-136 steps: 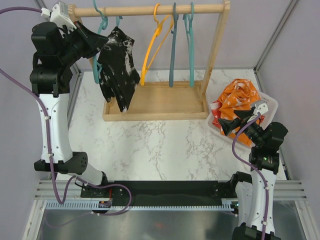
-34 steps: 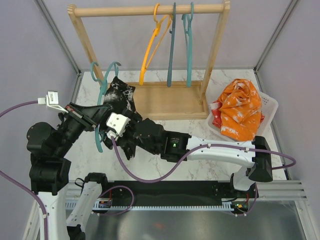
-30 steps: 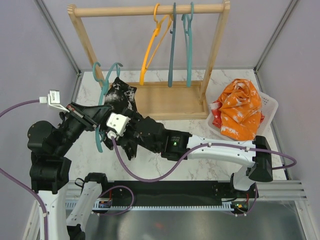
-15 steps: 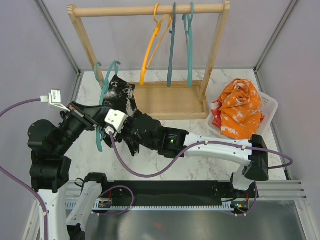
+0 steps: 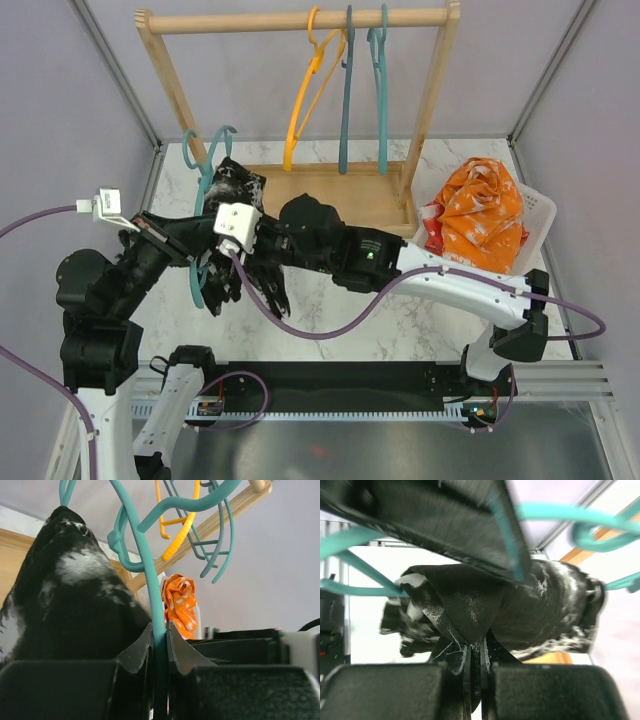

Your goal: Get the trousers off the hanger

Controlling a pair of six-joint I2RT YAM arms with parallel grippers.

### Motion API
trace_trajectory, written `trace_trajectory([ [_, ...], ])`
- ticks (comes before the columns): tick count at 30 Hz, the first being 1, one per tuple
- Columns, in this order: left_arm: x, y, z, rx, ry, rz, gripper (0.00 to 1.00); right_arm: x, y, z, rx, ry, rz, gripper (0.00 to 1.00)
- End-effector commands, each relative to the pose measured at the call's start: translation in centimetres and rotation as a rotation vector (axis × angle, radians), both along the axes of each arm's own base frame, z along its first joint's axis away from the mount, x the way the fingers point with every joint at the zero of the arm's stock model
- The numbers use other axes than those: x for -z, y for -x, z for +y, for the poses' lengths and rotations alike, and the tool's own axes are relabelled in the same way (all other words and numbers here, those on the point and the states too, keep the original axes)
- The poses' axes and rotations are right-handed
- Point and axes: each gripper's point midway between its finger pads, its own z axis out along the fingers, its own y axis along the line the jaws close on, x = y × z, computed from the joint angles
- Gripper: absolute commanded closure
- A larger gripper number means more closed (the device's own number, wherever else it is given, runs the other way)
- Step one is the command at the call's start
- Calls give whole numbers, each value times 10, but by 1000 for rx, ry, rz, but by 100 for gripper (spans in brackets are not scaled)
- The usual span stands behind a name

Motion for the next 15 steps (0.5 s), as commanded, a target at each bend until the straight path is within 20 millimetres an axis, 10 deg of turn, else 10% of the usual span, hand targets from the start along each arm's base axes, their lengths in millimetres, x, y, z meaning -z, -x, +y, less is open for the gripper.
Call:
trace_trajectory([
  [1, -2, -9, 14, -77, -84, -71, 98, -121, 25, -43, -125, -229, -93, 100],
  [15, 14, -16, 29, -164, -135, -35, 98, -231, 34, -158, -242, -530, 12, 100],
])
